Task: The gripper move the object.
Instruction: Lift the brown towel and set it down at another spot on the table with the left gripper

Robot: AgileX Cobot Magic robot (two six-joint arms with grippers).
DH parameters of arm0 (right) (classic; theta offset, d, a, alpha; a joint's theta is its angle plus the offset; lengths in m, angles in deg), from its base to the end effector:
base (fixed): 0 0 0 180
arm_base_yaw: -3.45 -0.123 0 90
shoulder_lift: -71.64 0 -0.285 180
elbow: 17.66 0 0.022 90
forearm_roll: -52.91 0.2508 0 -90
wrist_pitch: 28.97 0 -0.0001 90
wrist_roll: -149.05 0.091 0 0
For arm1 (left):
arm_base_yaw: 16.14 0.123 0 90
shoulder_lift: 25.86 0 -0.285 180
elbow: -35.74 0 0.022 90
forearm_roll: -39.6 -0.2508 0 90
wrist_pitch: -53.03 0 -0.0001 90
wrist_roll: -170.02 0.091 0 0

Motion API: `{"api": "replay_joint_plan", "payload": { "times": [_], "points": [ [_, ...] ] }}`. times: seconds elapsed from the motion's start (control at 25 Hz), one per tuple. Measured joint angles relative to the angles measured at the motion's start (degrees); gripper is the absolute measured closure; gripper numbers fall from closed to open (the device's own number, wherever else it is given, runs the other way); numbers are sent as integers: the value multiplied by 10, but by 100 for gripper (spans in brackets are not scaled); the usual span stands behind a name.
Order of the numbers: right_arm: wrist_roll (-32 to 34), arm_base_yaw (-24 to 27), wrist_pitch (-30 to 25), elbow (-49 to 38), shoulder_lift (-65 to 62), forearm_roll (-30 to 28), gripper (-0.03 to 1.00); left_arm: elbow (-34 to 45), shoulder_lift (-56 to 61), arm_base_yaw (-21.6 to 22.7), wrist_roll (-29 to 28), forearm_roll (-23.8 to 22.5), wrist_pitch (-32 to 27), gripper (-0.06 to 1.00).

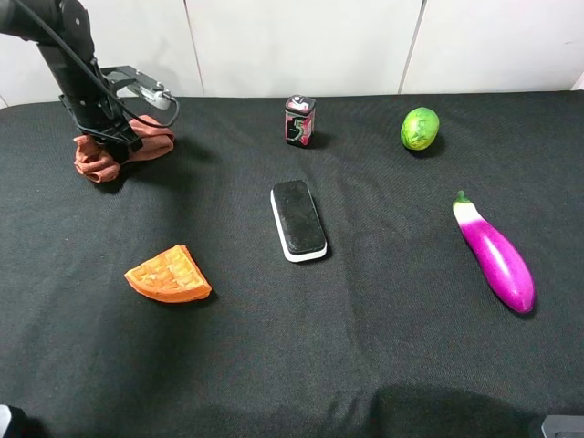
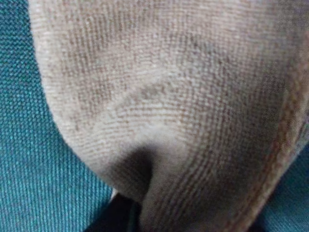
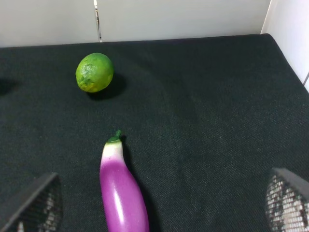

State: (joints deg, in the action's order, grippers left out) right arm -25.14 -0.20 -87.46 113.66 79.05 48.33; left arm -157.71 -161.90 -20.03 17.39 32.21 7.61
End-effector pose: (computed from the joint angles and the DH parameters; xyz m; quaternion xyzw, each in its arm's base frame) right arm -0.0038 -0.0065 0.2802 0.0167 0.8406 0.0047 0.5414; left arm 0.4469 -0.0220 0.1157 0.3061 0.9449 0.0705 0.0918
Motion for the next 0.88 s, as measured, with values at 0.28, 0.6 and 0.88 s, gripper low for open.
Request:
{"api": "replay_joint_plan", "payload": {
  "times": [0.28,0.6,0.88],
  "points": [
    [0,0,0,0,0,0,33,-15,25,-2,-2,2,-20,70],
    [0,0,0,0,0,0,33,-42,61,-20,-2,15,-56,70],
    [0,0,0,0,0,0,33,-51,87,-55,-3,16,-78,70]
  ]
}}
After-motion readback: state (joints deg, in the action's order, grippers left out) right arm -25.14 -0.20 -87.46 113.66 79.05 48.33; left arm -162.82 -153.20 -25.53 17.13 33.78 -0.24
